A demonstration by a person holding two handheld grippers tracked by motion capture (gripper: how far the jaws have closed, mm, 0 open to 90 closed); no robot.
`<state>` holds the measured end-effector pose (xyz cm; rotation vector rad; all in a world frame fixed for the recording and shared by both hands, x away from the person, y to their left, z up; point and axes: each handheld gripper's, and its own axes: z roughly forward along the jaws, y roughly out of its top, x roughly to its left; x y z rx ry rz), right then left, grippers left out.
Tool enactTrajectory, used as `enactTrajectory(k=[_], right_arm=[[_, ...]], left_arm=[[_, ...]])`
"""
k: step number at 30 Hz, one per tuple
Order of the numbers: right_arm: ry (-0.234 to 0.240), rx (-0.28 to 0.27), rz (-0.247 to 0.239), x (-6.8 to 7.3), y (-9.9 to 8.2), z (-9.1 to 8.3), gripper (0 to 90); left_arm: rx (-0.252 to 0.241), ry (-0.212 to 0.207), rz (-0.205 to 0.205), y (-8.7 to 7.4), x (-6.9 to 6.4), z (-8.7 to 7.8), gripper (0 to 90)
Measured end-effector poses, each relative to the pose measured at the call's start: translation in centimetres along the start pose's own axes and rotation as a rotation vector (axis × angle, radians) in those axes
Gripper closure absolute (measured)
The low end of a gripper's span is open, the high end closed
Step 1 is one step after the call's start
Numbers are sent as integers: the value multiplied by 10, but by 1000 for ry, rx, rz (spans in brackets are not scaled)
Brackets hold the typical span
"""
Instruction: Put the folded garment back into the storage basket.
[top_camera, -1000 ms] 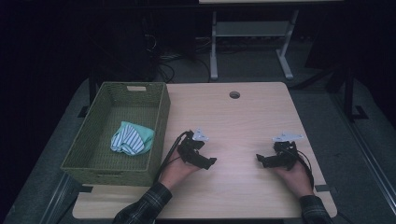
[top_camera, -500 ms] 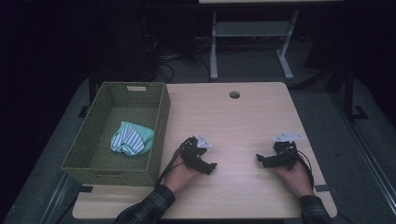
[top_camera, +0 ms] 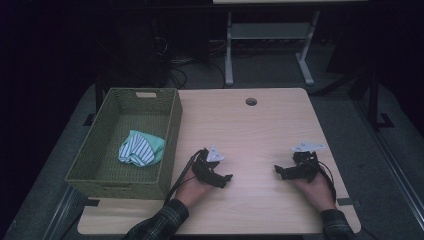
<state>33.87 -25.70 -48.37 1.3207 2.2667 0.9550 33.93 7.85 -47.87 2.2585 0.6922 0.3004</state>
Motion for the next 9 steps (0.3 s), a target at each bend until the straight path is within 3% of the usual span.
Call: enactTrajectory(k=[9], right_arm=[[-2,-4,-5,0,0,0,19]], left_arm=[[-3,0,-5,0,0,0,126]])
